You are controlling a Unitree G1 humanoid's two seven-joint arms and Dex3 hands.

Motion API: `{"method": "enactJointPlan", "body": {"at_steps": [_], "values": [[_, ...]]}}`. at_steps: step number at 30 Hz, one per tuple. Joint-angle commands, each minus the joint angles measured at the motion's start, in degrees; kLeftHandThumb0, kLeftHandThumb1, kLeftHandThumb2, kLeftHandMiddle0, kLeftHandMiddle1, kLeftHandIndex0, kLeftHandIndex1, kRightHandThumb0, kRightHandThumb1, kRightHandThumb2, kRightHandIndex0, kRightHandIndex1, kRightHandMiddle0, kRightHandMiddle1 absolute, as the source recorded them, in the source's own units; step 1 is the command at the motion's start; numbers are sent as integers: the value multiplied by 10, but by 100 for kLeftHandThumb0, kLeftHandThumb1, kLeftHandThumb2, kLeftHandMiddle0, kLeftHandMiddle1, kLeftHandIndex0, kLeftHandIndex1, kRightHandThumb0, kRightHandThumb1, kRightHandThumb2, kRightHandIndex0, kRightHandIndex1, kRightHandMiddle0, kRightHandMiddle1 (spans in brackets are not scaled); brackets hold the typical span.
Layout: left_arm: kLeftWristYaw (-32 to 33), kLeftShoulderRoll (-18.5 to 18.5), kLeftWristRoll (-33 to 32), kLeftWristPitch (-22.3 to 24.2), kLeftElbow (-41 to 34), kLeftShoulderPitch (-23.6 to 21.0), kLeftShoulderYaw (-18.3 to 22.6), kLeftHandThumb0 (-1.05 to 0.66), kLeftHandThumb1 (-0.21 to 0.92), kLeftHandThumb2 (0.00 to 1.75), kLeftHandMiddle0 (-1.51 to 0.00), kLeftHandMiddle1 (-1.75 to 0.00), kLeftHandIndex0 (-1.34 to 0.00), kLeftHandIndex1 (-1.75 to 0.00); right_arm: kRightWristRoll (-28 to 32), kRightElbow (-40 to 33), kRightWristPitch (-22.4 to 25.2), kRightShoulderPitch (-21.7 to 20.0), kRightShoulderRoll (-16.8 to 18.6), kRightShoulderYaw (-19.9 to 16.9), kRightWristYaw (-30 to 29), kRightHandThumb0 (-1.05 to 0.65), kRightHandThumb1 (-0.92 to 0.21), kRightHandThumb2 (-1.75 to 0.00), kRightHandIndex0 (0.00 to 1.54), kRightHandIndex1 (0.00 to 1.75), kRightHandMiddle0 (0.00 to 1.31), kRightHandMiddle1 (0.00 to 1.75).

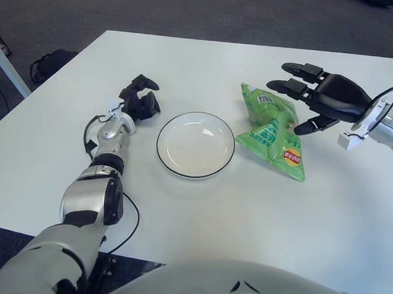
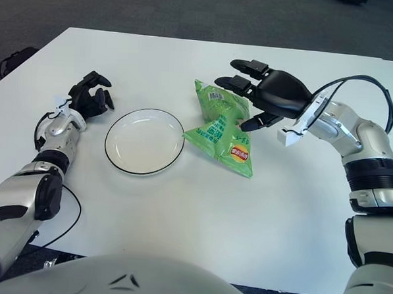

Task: Put the snack into the plate.

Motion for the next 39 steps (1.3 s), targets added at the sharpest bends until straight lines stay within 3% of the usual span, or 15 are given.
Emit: {"method": "enactJointPlan", "body": {"at_steps": [1, 6, 12, 29, 39], "values": [[1, -3, 0, 15, 13, 24, -2, -44, 44, 116, -94, -175, -51, -175, -4, 10, -25, -25, -18, 11, 18, -102, -92, -53, 0, 0, 0, 18], [1, -3, -1, 13, 12, 26, -1, -44, 45, 115, -93, -175, -51, -175, -18, 20, -60, -50, -30, 25, 37, -100, -92, -38, 0, 0, 0, 6], [-2, -4, -4, 15, 12, 26, 1, -44, 46, 114, -92, -175, -50, -175, -20, 14, -69, -59, -41, 25, 55, -97, -89, -28, 0, 0, 0, 1], [-12, -5, -11, 20, 11, 26, 2, -43, 47, 112, -92, -175, -49, -175, -16, -25, -69, -40, -59, 4, 66, -90, -85, -24, 0, 0, 0, 0], [-16, -4, -13, 19, 8, 28, 1, -43, 47, 113, -93, -175, -49, -175, -49, -40, -64, -24, -52, -13, 25, -89, -83, -23, 0, 0, 0, 0]]}}
